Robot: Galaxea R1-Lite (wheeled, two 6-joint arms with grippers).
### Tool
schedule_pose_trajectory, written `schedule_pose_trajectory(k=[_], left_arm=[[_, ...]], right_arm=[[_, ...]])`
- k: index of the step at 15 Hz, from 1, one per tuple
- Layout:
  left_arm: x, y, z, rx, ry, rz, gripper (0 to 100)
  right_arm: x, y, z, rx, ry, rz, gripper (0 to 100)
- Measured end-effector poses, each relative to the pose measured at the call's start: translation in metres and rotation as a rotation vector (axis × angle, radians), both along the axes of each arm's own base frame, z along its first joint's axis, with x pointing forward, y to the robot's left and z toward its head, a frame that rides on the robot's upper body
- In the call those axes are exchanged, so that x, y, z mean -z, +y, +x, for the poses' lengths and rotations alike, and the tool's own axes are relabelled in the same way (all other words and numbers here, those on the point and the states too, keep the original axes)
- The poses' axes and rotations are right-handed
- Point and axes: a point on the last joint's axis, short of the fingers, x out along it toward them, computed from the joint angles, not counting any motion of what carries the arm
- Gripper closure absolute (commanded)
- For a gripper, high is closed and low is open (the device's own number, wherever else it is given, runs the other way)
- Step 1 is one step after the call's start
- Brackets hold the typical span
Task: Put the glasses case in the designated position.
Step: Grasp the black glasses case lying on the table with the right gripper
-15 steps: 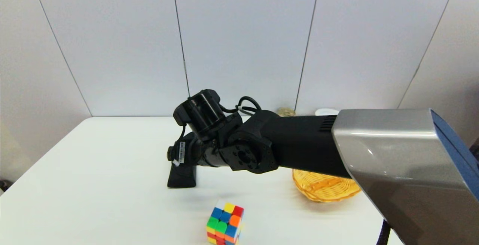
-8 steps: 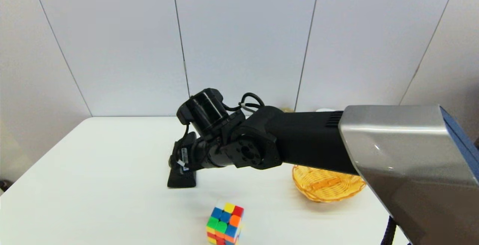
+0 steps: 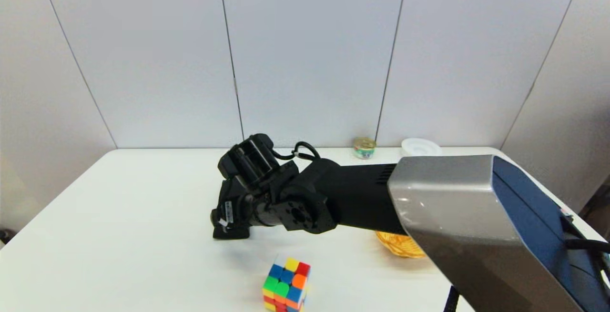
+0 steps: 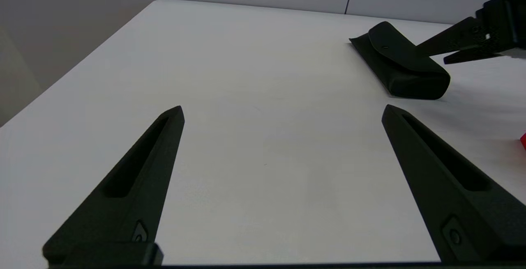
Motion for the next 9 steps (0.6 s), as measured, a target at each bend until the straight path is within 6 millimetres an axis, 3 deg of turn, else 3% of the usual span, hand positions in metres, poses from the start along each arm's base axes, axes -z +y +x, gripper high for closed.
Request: schedule_pose_trajectory(k=[9], left_arm=[[0.0001,0.0000,0.0000,0.000,0.001,0.000,0]], right_arm=[[0.0108,0.0106,0.0073,0.067,-0.046,0.080,0]])
